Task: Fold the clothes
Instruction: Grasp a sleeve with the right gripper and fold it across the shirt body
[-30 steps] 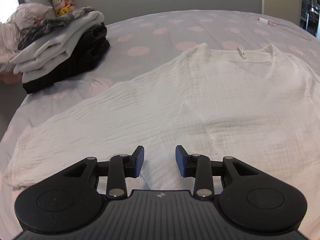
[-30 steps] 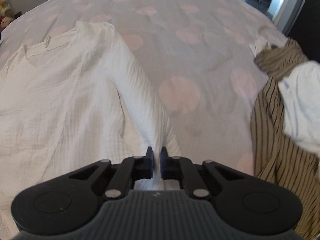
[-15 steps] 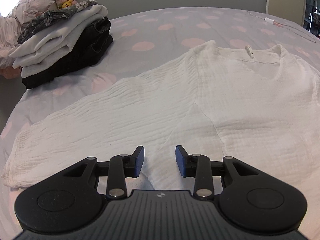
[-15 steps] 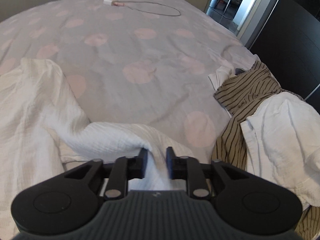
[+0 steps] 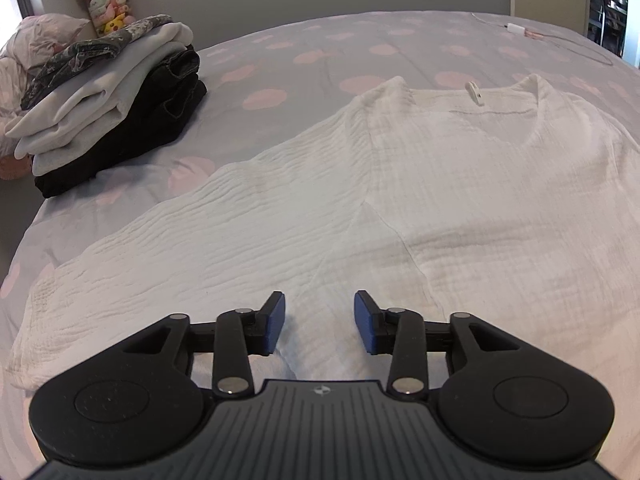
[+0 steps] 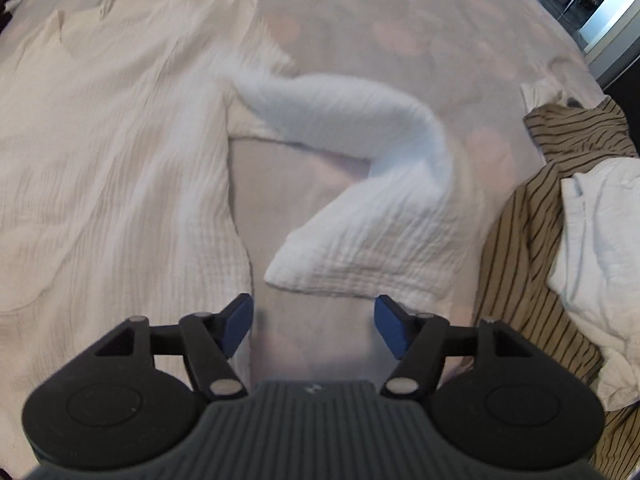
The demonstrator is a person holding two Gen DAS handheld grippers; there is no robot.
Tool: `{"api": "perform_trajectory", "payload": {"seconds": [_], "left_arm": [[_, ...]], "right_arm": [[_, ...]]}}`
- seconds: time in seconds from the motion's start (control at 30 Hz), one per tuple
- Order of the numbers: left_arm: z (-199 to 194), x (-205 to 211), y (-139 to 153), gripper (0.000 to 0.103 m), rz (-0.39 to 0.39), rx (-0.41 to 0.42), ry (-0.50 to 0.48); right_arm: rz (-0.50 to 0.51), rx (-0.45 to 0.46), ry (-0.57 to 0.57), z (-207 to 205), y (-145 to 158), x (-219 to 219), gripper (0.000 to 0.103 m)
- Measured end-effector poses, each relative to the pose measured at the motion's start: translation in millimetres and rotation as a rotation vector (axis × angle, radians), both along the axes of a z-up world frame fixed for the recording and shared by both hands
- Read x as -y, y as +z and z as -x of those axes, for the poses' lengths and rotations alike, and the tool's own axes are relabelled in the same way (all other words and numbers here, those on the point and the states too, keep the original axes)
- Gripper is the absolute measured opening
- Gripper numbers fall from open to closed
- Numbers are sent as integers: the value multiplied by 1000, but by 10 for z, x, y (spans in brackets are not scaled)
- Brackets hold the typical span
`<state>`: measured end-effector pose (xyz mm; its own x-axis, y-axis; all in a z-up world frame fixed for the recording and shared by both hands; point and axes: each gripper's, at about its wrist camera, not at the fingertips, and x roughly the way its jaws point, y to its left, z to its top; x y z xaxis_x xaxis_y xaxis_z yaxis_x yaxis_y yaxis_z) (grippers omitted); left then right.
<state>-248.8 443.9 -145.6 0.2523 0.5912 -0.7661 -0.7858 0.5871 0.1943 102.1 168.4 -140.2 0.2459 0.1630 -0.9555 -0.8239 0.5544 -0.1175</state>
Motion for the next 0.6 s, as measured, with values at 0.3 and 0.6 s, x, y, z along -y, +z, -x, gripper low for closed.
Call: {"api": "perform_trajectory", "payload": {"seconds": [0.3,0.6], "left_arm": [[29,-13,-56,47,17,-25,-9],[26,-36,-80,47,16,-30,-14]], "right_arm": [[29,-52,9,80,-248,-211,21],[-60,87,20,-43,367,-169,0]]}}
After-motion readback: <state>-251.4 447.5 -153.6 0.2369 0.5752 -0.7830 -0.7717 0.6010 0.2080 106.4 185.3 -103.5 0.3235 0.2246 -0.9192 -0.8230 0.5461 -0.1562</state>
